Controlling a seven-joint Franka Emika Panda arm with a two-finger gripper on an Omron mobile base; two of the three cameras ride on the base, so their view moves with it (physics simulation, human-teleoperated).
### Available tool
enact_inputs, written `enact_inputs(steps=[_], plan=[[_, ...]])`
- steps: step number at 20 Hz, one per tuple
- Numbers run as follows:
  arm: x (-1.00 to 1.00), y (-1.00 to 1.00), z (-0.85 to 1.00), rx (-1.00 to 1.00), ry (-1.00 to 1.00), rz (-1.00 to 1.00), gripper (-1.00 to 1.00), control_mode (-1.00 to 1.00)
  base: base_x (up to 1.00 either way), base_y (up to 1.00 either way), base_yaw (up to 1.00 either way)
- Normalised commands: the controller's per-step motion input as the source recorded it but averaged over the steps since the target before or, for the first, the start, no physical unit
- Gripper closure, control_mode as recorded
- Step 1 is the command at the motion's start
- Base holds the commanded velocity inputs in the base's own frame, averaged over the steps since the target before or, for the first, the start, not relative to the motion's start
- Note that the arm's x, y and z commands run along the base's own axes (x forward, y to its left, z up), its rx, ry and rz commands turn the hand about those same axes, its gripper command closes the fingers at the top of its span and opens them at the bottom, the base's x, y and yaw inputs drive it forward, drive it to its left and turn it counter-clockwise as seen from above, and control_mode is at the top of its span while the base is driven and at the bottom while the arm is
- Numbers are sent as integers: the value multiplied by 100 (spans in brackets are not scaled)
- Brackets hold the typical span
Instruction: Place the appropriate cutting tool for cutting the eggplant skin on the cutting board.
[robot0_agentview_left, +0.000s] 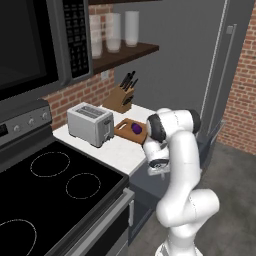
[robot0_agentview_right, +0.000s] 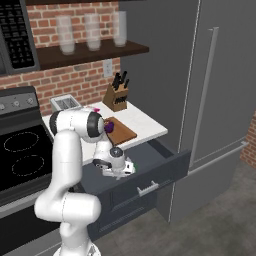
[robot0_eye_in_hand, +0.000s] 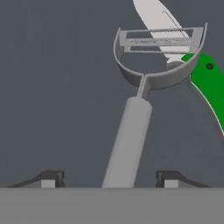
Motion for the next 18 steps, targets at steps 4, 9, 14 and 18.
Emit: enact_inputs(steps=[4, 9, 14, 18], plan=[[0, 0, -7, 0, 11, 0, 100, -100, 0, 0, 0], [0, -7, 0, 2, 3, 0, 100, -100, 0, 0, 0], [-6, -12, 0, 2, 6, -1, 100, -100, 0, 0, 0], [-46, -56, 2, 6, 15, -7, 100, -100, 0, 0, 0]])
